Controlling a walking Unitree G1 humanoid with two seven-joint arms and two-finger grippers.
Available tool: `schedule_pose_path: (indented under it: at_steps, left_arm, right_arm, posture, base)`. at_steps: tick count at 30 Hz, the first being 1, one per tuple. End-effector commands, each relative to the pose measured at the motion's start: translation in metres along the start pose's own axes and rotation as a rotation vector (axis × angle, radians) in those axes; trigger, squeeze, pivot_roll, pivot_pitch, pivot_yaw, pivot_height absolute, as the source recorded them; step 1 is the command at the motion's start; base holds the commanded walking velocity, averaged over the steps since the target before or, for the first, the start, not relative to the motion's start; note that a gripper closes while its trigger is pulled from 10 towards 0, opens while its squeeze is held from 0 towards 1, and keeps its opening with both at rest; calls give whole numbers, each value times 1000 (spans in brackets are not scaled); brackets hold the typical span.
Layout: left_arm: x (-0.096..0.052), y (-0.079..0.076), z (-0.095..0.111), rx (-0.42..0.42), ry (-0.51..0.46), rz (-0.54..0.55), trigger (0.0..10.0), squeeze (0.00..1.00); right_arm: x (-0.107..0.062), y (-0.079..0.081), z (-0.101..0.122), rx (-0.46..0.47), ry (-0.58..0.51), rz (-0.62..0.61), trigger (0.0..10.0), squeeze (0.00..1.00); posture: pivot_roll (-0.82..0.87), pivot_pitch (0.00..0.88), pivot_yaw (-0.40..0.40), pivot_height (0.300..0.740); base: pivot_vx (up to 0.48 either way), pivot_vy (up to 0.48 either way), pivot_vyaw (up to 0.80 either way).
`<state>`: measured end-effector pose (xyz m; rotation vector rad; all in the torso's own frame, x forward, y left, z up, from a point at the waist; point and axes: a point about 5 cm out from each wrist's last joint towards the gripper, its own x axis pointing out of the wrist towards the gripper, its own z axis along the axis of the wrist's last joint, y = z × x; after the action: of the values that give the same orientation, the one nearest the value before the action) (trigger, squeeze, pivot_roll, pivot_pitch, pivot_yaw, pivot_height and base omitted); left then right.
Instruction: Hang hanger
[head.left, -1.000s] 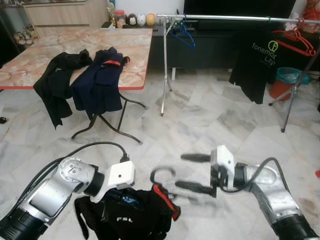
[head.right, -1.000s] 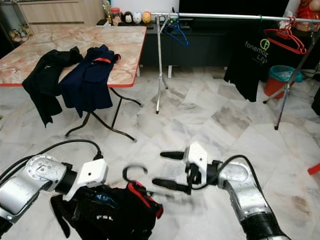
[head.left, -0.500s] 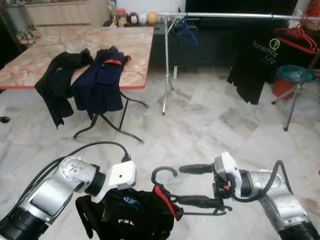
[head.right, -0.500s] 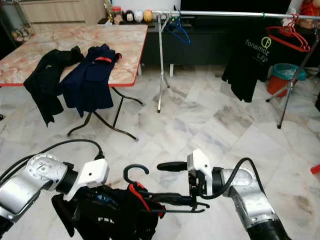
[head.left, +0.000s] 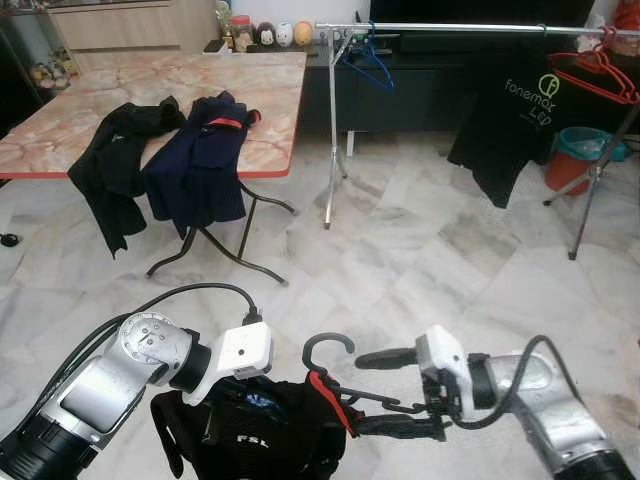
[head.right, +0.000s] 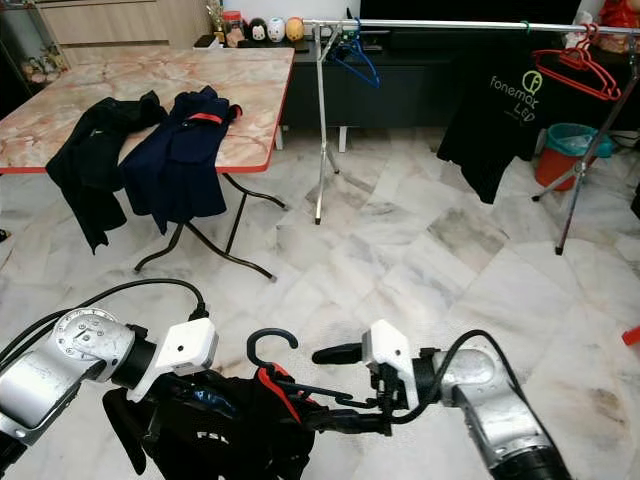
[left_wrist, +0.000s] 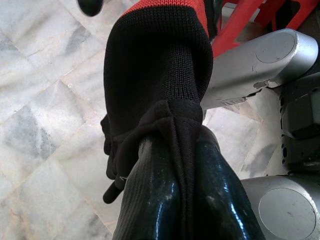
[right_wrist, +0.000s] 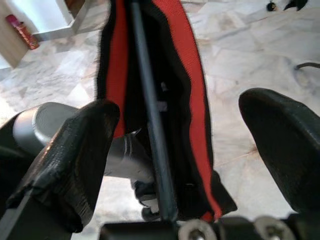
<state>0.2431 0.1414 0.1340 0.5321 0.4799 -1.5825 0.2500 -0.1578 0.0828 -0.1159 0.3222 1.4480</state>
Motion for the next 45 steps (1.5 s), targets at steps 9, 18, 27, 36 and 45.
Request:
schedule_pose_path:
  at_steps: [9,18,27,36,45]
  left_arm:
    - [-3,1,9,33,-19,2,10000,0]
    - [-2,1,10,32,-20,8,10000,0]
    - [-1,3,11,37,-26,19,10000,0]
    - [-1,5,12,41,-30,33,10000,0]
    - [1,4,12,57,-37,26,10000,0]
  right_arm:
    - [11,-7,6,-24,-54,-39,10000,0]
    - [15,-5,2,-12,-55,-27,4392,0]
    - [18,-6,-3,1,-59,-36,0,0]
    - [21,-9,-6,11,-67,-29,0,0]
    - [20,-9,-8,13,-65,-27,0,0]
  posture:
    - [104,34,51,740]
    - [108,32,48,740]
    - [114,0,37,740]
    - [122,0,29,740]
    - [118,0,25,740]
  base:
    - [0,0,0]
    - [0,0,0]
    - [0,0,0]
    - [0,0,0]
    - [0,0,0]
